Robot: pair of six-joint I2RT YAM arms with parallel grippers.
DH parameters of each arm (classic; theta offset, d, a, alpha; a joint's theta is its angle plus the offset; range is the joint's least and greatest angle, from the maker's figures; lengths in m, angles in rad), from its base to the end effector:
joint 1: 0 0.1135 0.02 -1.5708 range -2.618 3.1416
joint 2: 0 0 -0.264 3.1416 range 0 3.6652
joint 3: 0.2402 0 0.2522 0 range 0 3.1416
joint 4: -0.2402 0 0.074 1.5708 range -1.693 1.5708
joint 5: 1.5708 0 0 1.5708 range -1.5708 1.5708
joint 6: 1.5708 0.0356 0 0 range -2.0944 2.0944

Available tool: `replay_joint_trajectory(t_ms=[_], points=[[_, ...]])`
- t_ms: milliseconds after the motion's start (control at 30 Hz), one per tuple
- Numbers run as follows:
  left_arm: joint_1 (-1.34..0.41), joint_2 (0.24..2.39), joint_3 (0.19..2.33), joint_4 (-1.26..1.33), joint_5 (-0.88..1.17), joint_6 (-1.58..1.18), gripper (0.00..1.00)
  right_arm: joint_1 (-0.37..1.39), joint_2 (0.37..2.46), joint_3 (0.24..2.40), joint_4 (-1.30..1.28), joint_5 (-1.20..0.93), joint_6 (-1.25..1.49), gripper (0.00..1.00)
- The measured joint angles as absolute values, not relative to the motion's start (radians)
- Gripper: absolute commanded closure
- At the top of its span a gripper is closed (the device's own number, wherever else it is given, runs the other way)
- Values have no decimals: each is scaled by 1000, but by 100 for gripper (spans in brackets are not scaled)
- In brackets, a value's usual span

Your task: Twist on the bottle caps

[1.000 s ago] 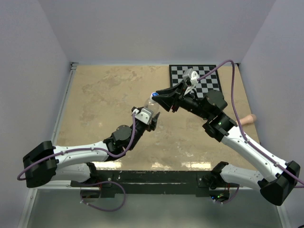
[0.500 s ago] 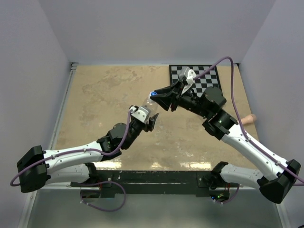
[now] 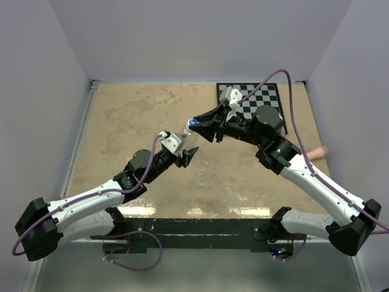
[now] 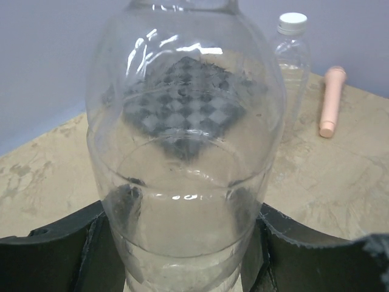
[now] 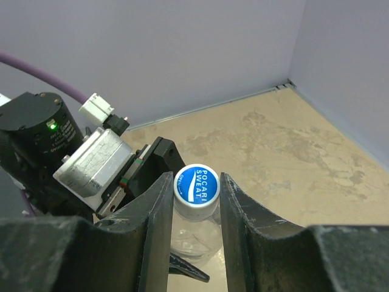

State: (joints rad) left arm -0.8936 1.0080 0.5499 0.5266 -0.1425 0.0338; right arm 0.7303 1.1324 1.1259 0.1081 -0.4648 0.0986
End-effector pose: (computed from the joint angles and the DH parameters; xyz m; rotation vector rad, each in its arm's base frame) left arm 0.1508 -0.1795 0.2897 0.5784 1.4175 -0.5823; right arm 0.1820 0.1844 0.4217 -0.8467 1.3149 1.0022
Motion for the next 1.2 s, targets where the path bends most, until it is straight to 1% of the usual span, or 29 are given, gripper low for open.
replay_joint_trajectory(t_ms=[167,367,433,567,667,767,867,933,1133,1200], points=[[-865,984,542,484,-47,9,100,731,1137,1138,70,-492,76,99],[-867,983,532,514,-40,-31,100,731,1139,1141,83,-485,108,99],[-886,985,524,530,-74,-38,100,736,1140,1138,87,-474,123,99],[-957,1005,524,571,-215,-37,100,751,1139,1137,98,-434,145,97],[-987,1020,524,591,-302,-31,100,759,1139,1135,98,-406,150,94],[-995,1024,524,592,-341,-22,100,765,1139,1130,100,-384,150,81],[-998,1027,524,592,-356,-14,100,767,1137,1127,101,-377,150,56],[-999,1027,524,590,-356,-14,100,767,1136,1127,100,-378,149,45],[-990,988,525,632,-384,-42,100,778,1118,1111,-10,-417,148,29],[-976,952,525,601,-370,-58,100,779,1101,1113,-45,-432,137,26]])
